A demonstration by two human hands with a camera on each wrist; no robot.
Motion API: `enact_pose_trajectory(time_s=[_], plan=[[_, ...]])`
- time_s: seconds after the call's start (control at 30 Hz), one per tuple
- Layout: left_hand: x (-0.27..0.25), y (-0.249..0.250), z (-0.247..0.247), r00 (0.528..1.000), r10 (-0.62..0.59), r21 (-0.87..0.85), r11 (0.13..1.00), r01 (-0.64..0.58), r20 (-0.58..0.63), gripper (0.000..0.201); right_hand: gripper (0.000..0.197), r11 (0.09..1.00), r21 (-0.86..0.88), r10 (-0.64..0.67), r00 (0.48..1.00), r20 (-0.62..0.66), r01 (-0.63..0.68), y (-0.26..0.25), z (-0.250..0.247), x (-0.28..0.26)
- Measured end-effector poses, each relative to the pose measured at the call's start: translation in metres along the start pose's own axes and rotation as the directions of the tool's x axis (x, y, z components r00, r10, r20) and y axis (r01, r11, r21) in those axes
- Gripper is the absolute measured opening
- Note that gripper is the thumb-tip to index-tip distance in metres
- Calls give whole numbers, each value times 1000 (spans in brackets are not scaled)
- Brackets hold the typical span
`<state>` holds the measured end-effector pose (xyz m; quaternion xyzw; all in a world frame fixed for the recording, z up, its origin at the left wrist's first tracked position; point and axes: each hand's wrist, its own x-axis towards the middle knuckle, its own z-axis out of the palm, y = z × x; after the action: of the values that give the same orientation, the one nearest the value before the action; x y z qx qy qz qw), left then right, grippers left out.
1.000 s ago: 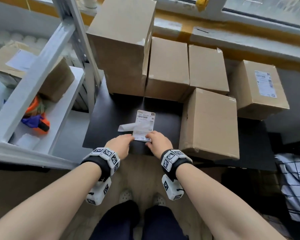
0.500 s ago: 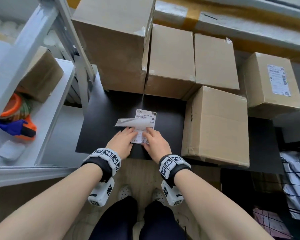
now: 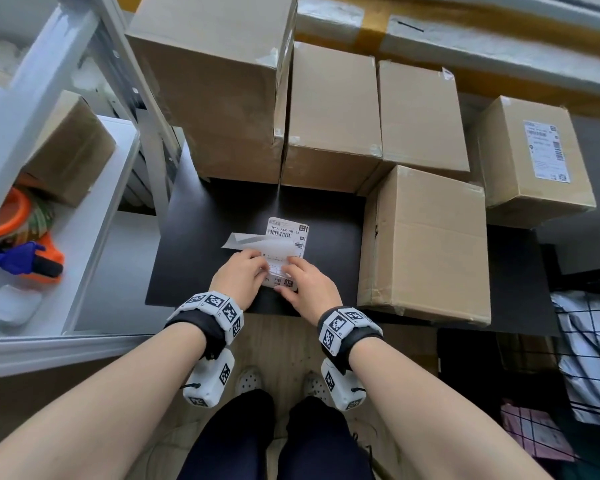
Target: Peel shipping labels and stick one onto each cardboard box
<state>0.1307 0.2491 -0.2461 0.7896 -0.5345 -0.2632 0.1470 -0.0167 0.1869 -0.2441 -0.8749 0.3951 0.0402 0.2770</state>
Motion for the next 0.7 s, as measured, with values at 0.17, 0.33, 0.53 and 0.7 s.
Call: enact_pose_trajectory(time_s=[0.17,0.33,0.53,0.7], plan=[[-3,8,-10,1000,-17,-71,997,16,-21,30,28,998,8,62,997,-44,-62,-5,-13,-1],[-8,18,-21,986,-165,-163,974,160,-18,53,22,981,131,158,980,-123,-142,-9,-28,-2],[-12,36,-34,984,-179,-217,959,180,24,38,19,963,227,193,958,-213,-143,-20,-52,-1],[-12,55,-53,973,-229,-662,729,174,3,22,18,948,300,183,956,-231,-109,-33,-74,-2]])
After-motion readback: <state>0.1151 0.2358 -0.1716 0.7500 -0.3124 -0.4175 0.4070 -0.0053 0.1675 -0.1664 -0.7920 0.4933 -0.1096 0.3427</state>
